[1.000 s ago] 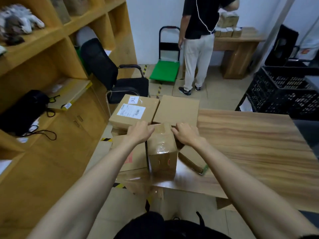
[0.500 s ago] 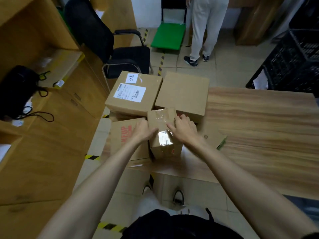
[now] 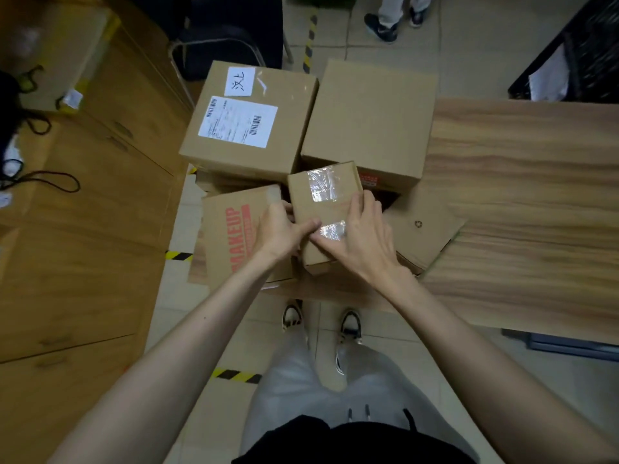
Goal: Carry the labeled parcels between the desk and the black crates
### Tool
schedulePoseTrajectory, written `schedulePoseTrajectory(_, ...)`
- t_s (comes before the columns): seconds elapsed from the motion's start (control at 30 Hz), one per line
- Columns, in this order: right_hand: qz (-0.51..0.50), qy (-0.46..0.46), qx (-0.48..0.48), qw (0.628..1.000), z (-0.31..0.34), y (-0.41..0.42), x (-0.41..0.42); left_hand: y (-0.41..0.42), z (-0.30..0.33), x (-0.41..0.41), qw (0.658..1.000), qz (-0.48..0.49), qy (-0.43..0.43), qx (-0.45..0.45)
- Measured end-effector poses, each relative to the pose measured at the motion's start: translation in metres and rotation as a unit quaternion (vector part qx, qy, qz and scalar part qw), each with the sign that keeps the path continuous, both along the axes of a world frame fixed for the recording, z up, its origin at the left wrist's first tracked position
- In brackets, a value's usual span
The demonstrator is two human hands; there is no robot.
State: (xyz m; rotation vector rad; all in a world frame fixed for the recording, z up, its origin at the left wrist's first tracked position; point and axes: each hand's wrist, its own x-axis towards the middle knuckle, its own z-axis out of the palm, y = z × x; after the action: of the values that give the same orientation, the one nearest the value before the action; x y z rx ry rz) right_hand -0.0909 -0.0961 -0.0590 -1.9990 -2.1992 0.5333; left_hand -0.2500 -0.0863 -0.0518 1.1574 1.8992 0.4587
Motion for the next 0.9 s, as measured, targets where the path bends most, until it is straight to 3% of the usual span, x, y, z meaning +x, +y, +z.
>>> schedulePoseTrajectory(0.13, -0.033, -0.032, -0.037, 0.998, 0.005, 0.000, 0.006, -0.003, 0.001, 0.021, 0.999, 0.011, 0.027, 0.018)
schedulePoseTrajectory(0.27, -0.070, -0.031, -0.075, 0.994, 0.014, -0.003, 0.022, -0.007, 0.008, 0.043, 0.996, -0.040, 0.047, 0.058)
schedulePoseTrajectory(0.4, -0.130, 0.020, -0.114, 0.985, 0.019, -0.008, 0.050, -0.010, 0.005, 0.052, 0.993, -0.059, -0.051, 0.091)
schedulePoseTrajectory(0.5, -0.158, 0.066, -0.119, 0.978, 0.016, -0.012, 0.077, -0.009, -0.016, 0.047, 0.994, -0.041, -0.084, 0.047)
schedulePoseTrajectory(0.67, -0.218, 0.119, -0.163, 0.955, 0.004, -0.016, 0.125, -0.008, -0.056, 0.042, 0.995, -0.059, -0.026, -0.079)
schedulePoseTrajectory(0.9, -0.261, 0.246, -0.223, 0.906, -0.013, -0.029, 0.160, -0.008, -0.088, 0.048, 0.968, -0.053, -0.183, -0.163)
